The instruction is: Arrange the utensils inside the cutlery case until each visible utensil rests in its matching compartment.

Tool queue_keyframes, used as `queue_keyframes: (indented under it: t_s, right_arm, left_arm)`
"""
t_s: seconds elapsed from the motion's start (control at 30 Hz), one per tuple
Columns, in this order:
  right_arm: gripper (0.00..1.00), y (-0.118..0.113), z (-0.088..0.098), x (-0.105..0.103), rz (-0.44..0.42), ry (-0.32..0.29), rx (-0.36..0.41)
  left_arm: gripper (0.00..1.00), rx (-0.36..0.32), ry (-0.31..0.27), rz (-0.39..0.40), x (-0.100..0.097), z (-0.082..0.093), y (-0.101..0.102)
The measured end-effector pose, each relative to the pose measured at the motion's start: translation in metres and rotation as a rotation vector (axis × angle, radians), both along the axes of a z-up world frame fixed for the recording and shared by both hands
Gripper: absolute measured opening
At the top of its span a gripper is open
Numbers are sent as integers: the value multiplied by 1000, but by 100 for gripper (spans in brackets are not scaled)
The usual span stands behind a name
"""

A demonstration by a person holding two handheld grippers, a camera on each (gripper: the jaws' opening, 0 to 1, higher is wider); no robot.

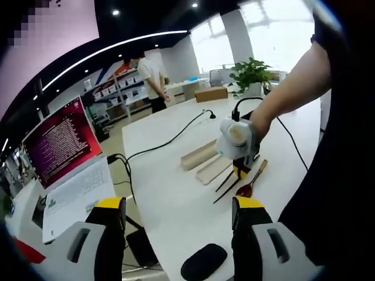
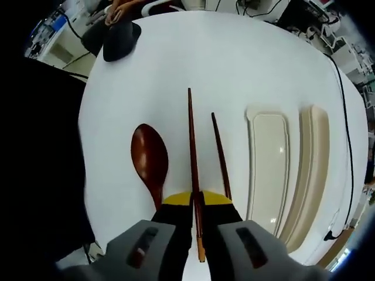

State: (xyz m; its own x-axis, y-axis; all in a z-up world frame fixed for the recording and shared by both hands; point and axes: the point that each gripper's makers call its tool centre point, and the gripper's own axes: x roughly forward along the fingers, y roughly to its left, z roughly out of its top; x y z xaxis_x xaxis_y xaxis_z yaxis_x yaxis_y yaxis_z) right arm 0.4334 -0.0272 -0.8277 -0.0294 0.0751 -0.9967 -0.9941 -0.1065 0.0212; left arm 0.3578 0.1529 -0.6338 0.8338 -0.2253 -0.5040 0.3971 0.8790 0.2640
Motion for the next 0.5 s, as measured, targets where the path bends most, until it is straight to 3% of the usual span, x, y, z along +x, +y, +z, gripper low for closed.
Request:
queue_keyframes:
  t_s: [0.5]
  right_arm:
    - [1, -1, 3, -1, -31, 31, 27]
  left_arm:
    - [75, -3, 4, -8, 3, -3, -5]
